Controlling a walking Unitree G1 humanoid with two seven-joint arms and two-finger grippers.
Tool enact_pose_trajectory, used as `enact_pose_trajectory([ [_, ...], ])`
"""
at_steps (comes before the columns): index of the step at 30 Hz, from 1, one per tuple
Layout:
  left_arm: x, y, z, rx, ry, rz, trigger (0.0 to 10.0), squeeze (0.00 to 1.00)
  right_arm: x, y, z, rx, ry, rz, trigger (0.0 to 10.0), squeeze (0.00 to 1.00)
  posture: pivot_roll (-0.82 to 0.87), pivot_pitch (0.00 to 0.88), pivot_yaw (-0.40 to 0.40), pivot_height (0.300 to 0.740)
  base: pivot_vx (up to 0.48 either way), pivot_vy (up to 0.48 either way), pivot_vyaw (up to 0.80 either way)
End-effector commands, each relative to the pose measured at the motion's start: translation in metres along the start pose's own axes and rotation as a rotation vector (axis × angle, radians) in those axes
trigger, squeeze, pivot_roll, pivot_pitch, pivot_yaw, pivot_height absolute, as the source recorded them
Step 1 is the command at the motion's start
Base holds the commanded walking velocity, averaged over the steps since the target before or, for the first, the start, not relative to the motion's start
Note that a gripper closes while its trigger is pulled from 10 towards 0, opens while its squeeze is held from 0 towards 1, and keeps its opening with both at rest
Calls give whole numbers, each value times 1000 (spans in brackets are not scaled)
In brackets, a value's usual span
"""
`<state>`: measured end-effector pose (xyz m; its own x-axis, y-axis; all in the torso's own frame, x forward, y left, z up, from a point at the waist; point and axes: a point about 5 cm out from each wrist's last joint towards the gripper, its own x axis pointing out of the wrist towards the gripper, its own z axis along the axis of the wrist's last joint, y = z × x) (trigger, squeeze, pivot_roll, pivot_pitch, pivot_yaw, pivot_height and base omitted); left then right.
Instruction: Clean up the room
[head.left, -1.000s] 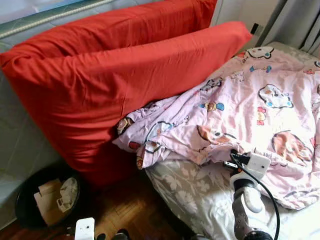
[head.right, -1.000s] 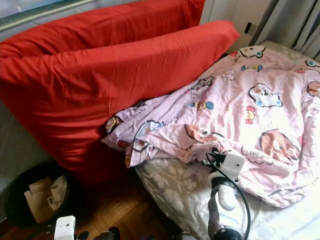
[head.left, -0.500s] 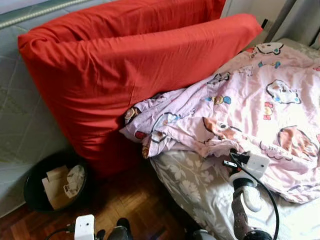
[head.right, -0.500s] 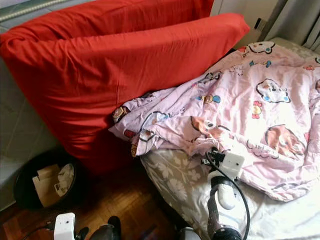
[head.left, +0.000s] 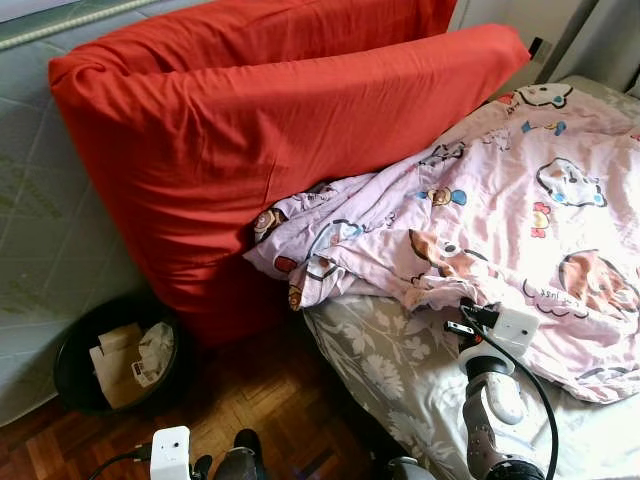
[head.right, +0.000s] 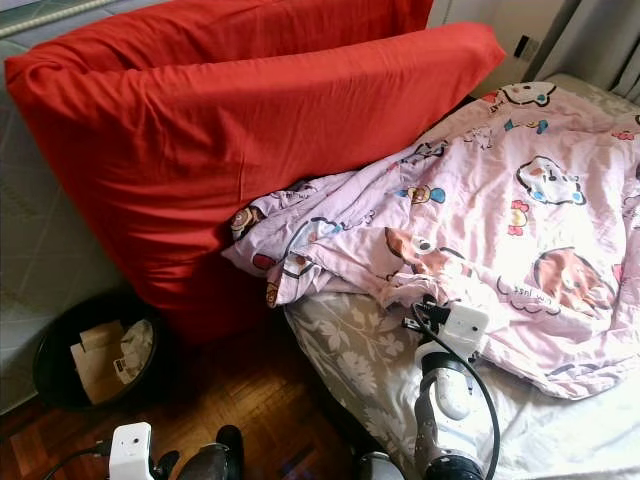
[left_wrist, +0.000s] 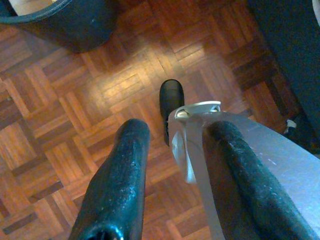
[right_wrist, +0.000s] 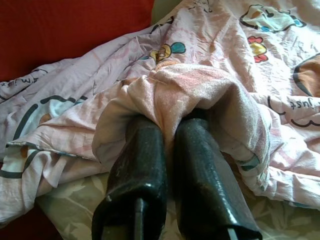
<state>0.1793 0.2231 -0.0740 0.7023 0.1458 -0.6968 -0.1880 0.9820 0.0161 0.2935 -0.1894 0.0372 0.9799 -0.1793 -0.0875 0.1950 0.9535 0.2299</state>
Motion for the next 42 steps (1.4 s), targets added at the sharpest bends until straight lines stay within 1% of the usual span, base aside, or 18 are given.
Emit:
enact_pose_trajectory([
  [1, -6, 3, -19, -7, 75, 8, 10000, 0, -3, -2, -4, -1, 13, -11, 10000, 0, 83, 190, -17, 740, -296, 0, 0],
  [27, -7, 2, -22, -22, 74, 6, 10000, 0, -1, -3, -4, -10, 28, -14, 10000, 0, 86, 191, -21, 740, -296, 0, 0],
  [42, -5, 3, -17, -24, 68, 6, 10000, 0, 1, -5, -2, -8, 21, -39, 10000, 0, 83, 178, -8, 740, -324, 0, 0],
])
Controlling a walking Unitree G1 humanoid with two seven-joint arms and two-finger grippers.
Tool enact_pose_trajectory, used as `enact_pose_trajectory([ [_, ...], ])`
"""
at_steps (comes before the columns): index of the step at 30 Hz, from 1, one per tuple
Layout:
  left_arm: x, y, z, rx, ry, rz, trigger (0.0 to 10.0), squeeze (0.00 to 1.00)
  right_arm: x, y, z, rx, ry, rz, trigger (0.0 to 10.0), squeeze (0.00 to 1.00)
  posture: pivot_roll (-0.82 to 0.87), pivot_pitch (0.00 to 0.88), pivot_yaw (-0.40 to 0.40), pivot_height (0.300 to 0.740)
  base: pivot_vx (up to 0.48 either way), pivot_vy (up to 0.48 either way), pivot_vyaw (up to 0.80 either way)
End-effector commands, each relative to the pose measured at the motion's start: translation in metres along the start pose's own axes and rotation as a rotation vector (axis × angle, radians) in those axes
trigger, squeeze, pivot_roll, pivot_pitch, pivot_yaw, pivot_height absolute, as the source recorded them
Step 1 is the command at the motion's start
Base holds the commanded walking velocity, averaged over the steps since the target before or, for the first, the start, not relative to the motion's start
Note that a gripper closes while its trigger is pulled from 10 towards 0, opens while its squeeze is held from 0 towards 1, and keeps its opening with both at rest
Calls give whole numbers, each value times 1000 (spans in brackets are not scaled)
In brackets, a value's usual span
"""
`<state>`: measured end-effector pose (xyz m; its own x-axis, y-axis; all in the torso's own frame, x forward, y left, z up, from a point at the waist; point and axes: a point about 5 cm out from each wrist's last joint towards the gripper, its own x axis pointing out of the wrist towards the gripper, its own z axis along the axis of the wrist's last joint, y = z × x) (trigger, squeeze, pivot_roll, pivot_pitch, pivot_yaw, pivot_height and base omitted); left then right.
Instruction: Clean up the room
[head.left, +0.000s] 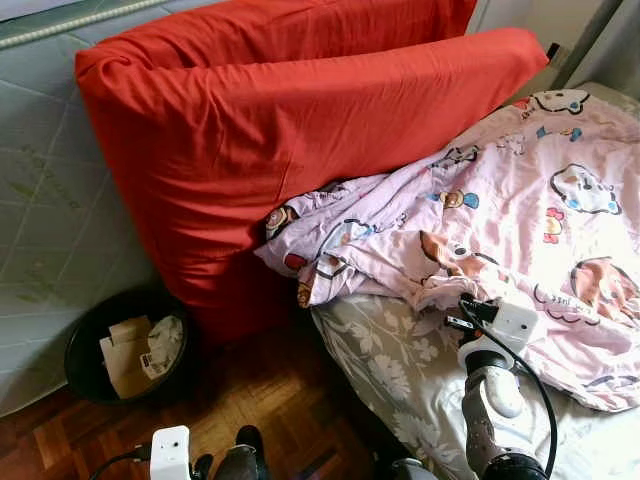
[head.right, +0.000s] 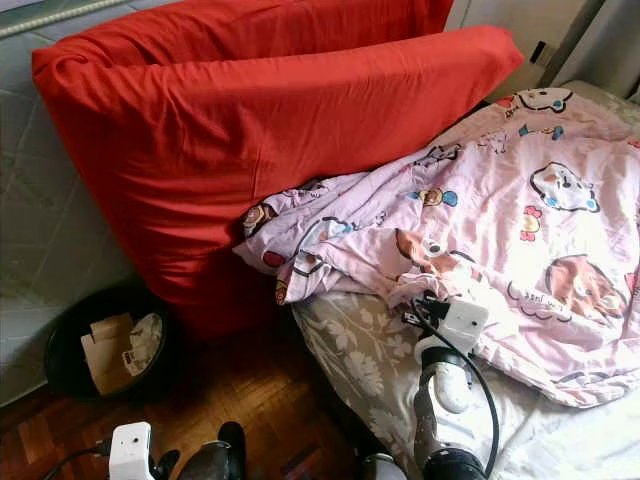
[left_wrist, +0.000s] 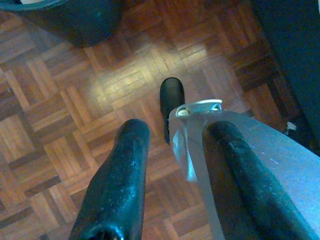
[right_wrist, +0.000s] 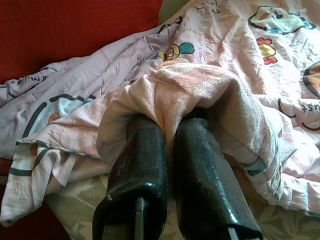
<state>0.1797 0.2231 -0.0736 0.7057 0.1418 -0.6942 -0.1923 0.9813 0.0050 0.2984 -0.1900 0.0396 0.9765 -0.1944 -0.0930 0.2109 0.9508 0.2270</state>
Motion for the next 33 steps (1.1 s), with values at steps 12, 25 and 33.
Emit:
enact_pose_trajectory([
  [12, -5, 4, -17, -12, 68, 12, 10000, 0, -1, -8, -3, -7, 14, -41, 10000, 0, 86, 172, -6, 740, -330, 0, 0],
  [25, -6, 5, -18, -11, 70, 13, 10000, 0, -1, -10, -3, -12, 17, -43, 10000, 0, 86, 166, -9, 740, -332, 0, 0],
  [33, -6, 4, -19, -17, 70, 16, 10000, 0, 0, -12, -3, -14, 21, -43, 10000, 0, 85, 174, -17, 740, -333, 0, 0],
])
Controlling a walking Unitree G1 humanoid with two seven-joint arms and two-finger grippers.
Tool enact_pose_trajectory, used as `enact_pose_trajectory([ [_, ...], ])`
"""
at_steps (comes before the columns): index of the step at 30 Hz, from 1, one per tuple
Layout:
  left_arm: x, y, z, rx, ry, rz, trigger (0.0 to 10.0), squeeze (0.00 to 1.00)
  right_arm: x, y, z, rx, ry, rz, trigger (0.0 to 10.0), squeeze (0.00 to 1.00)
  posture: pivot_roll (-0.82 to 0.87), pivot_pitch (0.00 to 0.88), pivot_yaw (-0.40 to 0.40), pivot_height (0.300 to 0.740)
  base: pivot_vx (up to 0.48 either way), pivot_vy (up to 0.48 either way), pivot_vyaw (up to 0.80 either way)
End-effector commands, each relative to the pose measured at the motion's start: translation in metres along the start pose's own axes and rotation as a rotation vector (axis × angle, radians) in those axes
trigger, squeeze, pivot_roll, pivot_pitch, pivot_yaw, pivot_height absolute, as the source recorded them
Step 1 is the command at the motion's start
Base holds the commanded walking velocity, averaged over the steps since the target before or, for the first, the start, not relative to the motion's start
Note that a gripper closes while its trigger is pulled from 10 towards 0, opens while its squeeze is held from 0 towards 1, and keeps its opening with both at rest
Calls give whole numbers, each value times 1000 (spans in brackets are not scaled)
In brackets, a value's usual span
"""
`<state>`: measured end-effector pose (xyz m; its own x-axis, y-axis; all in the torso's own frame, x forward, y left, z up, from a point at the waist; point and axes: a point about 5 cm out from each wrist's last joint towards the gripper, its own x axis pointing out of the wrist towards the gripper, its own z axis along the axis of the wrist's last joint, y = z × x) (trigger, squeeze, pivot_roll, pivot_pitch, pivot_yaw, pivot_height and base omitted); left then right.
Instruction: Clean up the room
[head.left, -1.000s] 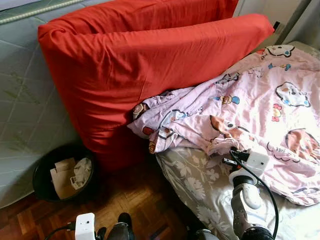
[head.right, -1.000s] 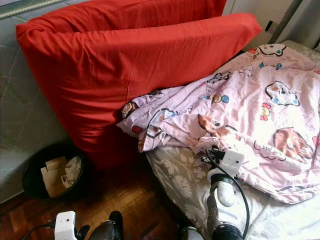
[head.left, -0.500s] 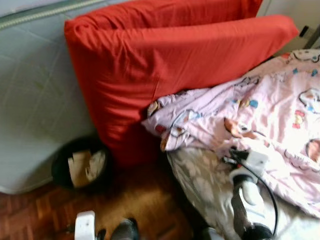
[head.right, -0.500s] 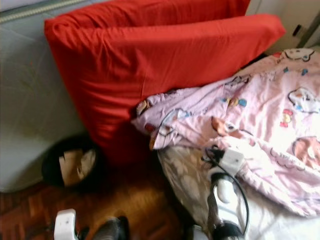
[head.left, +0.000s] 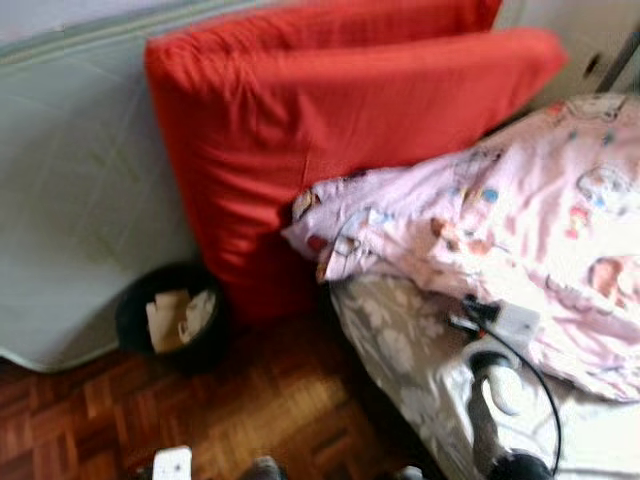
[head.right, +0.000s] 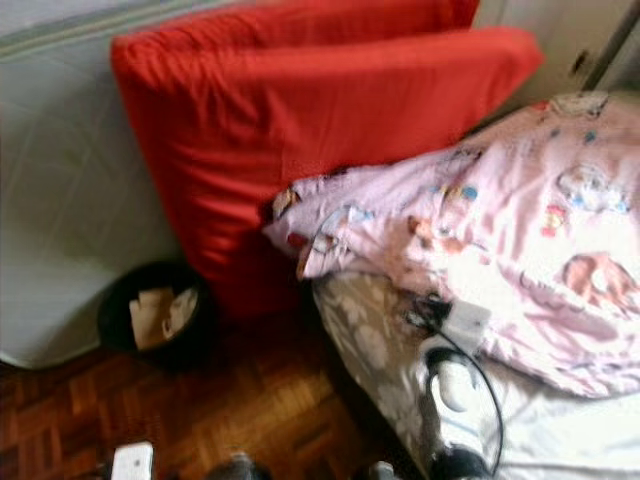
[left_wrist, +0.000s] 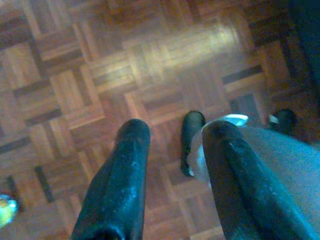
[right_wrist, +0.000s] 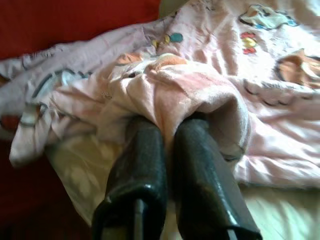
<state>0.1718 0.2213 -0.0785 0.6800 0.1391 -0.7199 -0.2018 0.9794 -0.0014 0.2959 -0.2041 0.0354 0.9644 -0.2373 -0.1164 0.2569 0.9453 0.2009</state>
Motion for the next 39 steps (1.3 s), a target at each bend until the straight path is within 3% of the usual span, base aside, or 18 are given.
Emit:
enact_pose_trajectory([
  [1, -3, 5, -10, -6, 34, 14, 10000, 0, -1, 3, -3, 8, 9, 6, 10000, 0, 85, 175, -17, 740, -330, 0, 0],
  [8, -4, 5, -11, -8, 39, 17, 10000, 0, -2, 3, -4, 6, 7, 7, 10000, 0, 81, 182, -17, 740, -332, 0, 0],
  [17, -5, 6, -14, -3, 52, 15, 10000, 0, -7, 14, -8, 8, 17, 108, 10000, 0, 81, 186, -16, 740, -333, 0, 0],
  [22, -5, 5, -15, 3, 56, 13, 10000, 0, -11, 32, -6, -20, -7, 268, 10000, 0, 75, 185, -15, 740, -302, 0, 0],
  [26, -5, 4, -15, 20, 62, 9, 10000, 0, -15, 45, -12, -21, 40, 371, 10000, 0, 75, 182, -17, 740, 0, 0, 0],
  [36, -5, -2, -16, 41, 56, -12, 10000, 0, -16, 48, -18, -199, 96, 447, 10000, 0, 70, 175, -17, 740, 0, 0, 0],
  [39, -4, -4, -13, 45, 42, -18, 10000, 0, -16, 44, -22, -202, 123, 416, 10000, 0, 74, 176, -19, 740, 0, 0, 0],
])
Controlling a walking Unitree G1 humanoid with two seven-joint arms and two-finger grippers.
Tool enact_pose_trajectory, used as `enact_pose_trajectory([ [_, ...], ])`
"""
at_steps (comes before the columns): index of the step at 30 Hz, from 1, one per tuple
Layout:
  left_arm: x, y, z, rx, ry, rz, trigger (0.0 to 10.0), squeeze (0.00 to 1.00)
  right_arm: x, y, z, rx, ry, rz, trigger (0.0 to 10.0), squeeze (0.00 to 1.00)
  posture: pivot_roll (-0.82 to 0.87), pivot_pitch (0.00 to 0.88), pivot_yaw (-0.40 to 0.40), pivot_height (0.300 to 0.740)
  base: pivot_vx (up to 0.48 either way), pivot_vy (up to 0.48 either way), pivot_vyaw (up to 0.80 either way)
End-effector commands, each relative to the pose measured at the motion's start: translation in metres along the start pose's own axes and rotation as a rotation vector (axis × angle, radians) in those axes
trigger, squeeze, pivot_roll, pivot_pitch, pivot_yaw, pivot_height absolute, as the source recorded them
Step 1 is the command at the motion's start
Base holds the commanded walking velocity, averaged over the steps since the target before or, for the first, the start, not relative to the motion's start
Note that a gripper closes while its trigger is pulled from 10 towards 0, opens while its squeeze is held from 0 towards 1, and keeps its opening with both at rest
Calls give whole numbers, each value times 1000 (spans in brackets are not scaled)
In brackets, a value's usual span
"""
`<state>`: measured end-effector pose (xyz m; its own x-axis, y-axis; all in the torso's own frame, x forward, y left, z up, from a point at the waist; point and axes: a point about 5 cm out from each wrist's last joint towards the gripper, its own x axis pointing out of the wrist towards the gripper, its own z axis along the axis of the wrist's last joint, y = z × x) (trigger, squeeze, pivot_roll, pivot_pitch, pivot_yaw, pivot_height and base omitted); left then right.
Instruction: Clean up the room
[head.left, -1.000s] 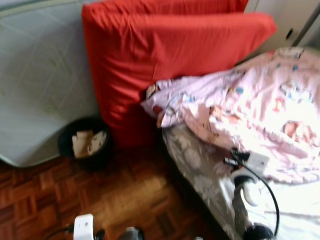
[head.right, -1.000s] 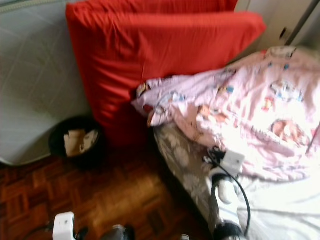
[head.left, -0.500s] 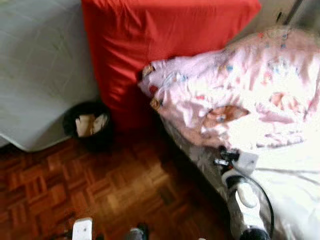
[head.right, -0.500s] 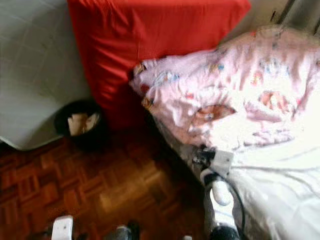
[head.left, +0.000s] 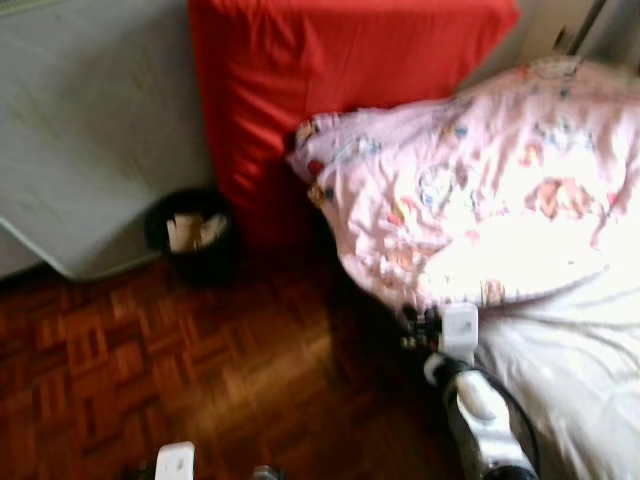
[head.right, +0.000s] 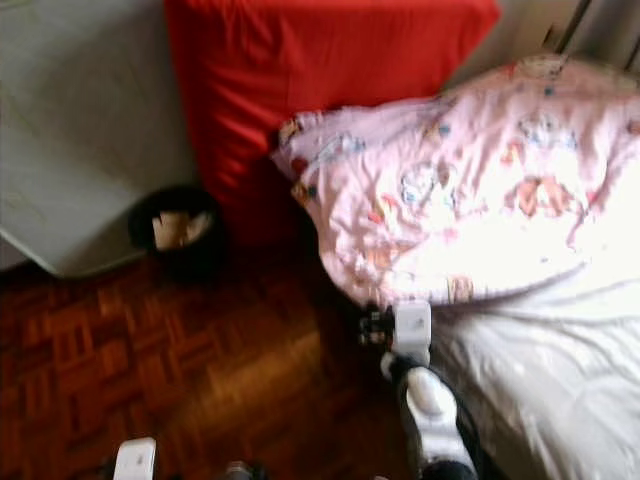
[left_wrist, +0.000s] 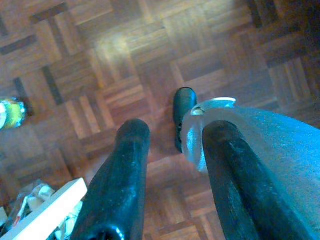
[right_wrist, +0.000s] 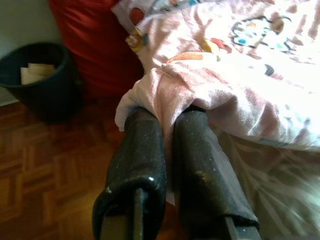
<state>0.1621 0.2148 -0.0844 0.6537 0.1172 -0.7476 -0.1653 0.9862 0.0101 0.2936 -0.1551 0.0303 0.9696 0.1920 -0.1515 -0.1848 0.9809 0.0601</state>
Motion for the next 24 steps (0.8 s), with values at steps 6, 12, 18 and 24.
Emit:
enact_pose_trajectory([
  [6, 1, -4, 4, 13, -25, -15, 10000, 0, -7, -6, -22, -39, 138, -64, 10000, 0, 74, 181, -20, 740, 0, 0, 0],
  [12, 1, -6, 6, 18, -41, -23, 10000, 0, -10, -8, -31, -41, 195, -89, 10000, 0, 74, 186, -20, 740, 0, 0, 0],
  [18, 2, -5, 11, 24, -66, -22, 10000, 0, -18, -12, -47, -65, 308, -121, 10000, 0, 78, 193, -20, 740, 0, 0, 0],
  [24, 2, -6, 13, 26, -77, -20, 10000, 0, -20, -7, -53, -40, 332, -90, 10000, 0, 79, 193, -19, 740, 0, 0, 0],
])
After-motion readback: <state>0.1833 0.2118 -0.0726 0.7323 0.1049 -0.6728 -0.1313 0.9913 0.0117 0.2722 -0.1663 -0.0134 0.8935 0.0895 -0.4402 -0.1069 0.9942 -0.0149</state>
